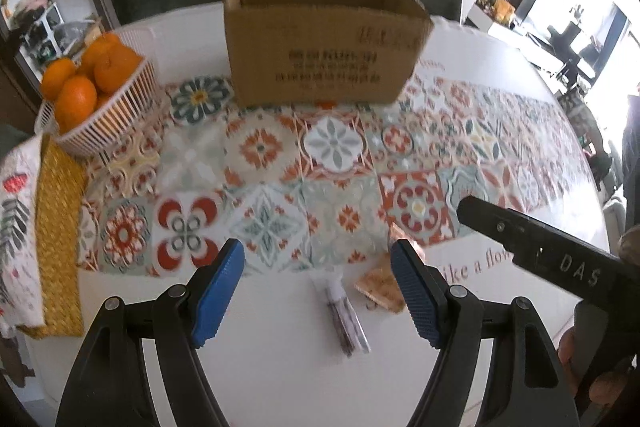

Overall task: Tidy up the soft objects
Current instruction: 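Move both tools back toward the snack bar and biscuit packet, then grasp the wrapped snack bar with the left tool while the right tool grasps the Fortune Biscuits packet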

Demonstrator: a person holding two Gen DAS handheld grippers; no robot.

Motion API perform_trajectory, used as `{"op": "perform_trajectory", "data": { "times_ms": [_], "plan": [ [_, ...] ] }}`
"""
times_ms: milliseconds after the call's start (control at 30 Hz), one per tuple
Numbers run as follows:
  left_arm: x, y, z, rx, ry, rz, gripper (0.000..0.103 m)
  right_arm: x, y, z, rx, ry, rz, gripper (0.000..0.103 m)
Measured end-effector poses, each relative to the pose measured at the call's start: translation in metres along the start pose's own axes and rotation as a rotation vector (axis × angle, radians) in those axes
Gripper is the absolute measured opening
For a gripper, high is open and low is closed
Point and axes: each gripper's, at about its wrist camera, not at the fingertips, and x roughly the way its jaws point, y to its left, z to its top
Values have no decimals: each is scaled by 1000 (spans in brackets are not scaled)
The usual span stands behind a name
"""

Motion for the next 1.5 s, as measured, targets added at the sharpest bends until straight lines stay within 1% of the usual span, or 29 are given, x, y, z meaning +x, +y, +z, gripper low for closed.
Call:
{"op": "perform_trajectory", "data": {
  "times_ms": [133, 633, 767, 900, 1033, 1100, 1333, 1467, 1500],
  "plan": [
    [13, 1, -11, -19, 60, -35, 75, 11, -7, -8, 37, 47, 14, 70],
    [57, -3, -44, -57, 226, -61, 74, 57, -28, -28, 163, 206, 22, 70],
    [71, -4, -52, -79, 267, -73, 73, 66, -34, -32, 193, 227, 26, 70],
    [81, -4, -58, -89, 289, -78, 71, 73, -37, -34, 214, 231, 48, 70],
    [90, -4, -62, -106, 309, -78, 69, 81, -38, -33, 221, 231, 52, 70],
    [95, -3, -65, -115, 318, -73, 66, 86, -38, -33, 223, 239, 38, 70],
    [109, -3, -72, -120, 348, -52, 55, 104, -38, -35, 234, 276, 41, 70],
    [109, -7, -75, -89, 328, -24, 51, 109, -36, -34, 224, 279, 29, 69],
    [109, -8, -76, -82, 319, -13, 48, 109, -35, -34, 220, 278, 27, 69]
  ]
}}
